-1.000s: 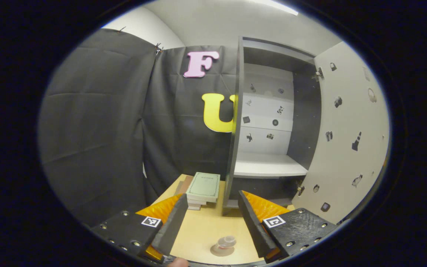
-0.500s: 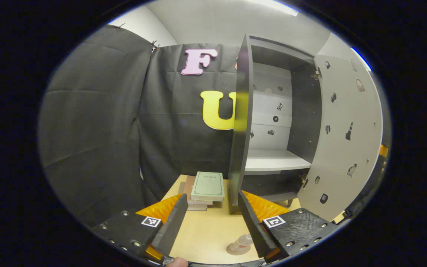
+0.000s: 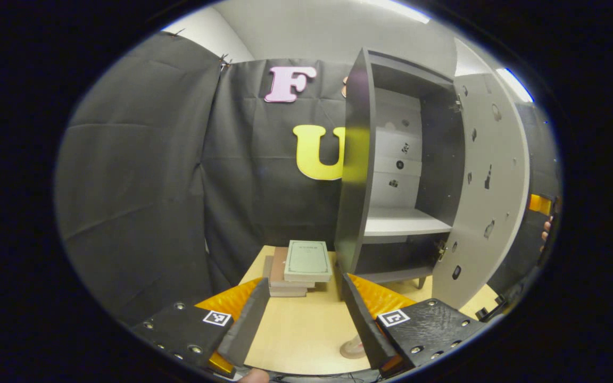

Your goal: Open the cabinet door with the right hand, grasp the bottle in the cabinet with the left hand and place it on the coaster, then close the cabinet door with the right hand.

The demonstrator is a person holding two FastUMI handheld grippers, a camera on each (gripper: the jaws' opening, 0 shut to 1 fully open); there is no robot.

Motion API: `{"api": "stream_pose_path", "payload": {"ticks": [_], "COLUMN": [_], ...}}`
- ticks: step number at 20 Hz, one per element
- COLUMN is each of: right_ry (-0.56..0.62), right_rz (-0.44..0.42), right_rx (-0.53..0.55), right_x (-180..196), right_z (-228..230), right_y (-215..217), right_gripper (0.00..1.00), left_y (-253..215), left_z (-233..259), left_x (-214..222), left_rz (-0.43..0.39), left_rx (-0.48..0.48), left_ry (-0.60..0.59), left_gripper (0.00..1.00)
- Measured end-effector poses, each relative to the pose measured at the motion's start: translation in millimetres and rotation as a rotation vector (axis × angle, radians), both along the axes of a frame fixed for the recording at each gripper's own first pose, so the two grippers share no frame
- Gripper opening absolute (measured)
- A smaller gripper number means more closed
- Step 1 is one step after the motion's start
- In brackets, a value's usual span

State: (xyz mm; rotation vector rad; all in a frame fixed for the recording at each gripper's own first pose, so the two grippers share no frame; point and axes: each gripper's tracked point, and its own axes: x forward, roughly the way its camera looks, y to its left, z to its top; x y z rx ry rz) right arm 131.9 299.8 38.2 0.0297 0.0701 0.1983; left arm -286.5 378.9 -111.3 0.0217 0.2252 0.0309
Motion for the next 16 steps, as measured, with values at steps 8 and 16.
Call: {"api": "stream_pose_path", "payload": {"ticks": [8, 16], "right_ry": [0.032, 0.042], "right_rz": [0.122, 0.073], "right_rx": [-0.025, 0.055], "right_x": [-8.7, -7.8], "right_z": [-20.5, -20.8], "right_y": [60.8, 57.3], "right_gripper": [0.93, 0.98], "left_y": [13.9, -2.8], "left_z": [4.4, 6.2], "left_x": [-5.1, 9.7], "left_rz": [-0.007, -0.061], "left_rx": [0.007, -0.018], "left_ry": [-0.009, -0.018], "left_gripper": [0.82, 0.82]}}
